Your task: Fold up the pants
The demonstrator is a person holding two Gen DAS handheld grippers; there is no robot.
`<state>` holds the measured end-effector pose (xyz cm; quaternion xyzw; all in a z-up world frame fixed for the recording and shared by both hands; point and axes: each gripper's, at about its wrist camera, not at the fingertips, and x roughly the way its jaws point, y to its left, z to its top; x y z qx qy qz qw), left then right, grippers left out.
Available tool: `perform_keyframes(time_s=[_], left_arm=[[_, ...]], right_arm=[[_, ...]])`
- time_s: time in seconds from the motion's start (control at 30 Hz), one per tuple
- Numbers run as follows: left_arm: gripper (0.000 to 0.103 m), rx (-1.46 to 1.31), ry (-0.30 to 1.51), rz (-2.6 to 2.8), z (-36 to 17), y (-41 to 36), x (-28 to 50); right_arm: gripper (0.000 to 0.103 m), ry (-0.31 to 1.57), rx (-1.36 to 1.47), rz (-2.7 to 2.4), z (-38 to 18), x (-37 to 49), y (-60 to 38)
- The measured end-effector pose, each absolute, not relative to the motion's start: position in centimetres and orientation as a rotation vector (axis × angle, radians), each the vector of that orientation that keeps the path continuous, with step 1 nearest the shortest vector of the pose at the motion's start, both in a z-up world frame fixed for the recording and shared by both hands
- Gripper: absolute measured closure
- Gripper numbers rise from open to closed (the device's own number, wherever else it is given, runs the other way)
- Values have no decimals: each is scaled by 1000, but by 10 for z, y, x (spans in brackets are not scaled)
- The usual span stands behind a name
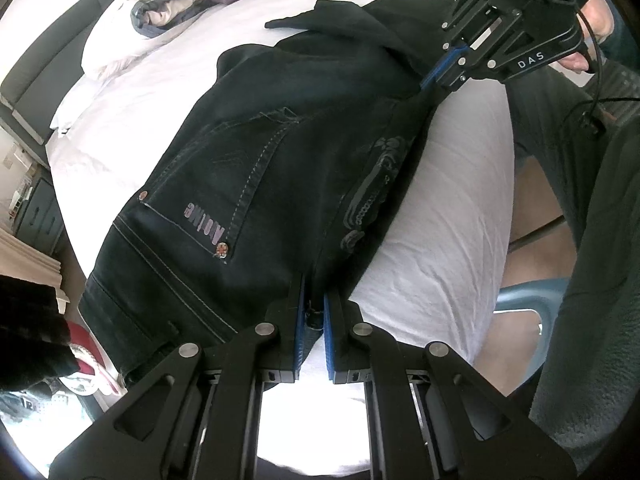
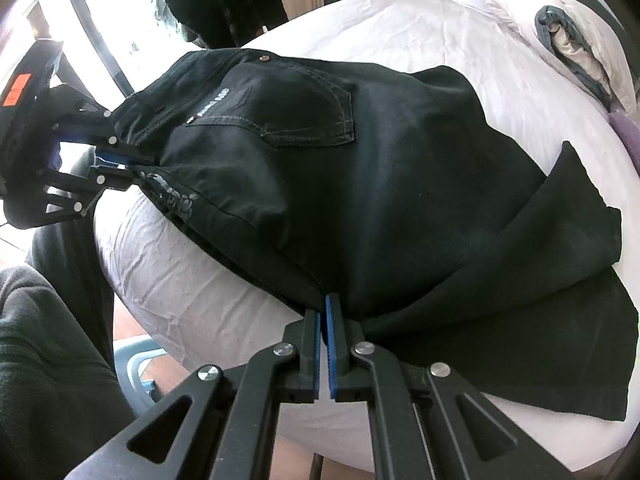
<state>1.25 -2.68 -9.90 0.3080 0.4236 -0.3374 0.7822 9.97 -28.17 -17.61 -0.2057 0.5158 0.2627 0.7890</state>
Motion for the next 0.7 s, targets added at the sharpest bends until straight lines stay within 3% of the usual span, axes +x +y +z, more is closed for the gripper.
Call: perform_keyframes(time_s=[0.23, 0.27, 0.3, 0.37, 0.4, 0.43, 0.7], left_arm=[[91, 593, 906, -699, -107, -20, 14], [90, 587, 917, -703, -106, -19, 14], [85, 576, 935, -705, -104, -18, 15], [63, 547, 989, -704, -101, -11, 16], [39, 530, 1001, -708, -96, -7, 15], [32, 520, 986, -708, -91, -2, 12], [32, 238, 856, -634, -33, -5, 54]], right_arm=[[92, 1117, -410, 570, -183, 97, -282], [82, 1112, -399, 576, -182, 96, -284], [64, 1116, -375, 595, -181, 94, -286], [51, 1114, -347, 626, -178, 89, -289], [51, 1100, -346, 631, -173, 85, -291], [51, 1088, -337, 629, -167, 83, -294], [58, 998, -101, 650, -128, 103, -304]])
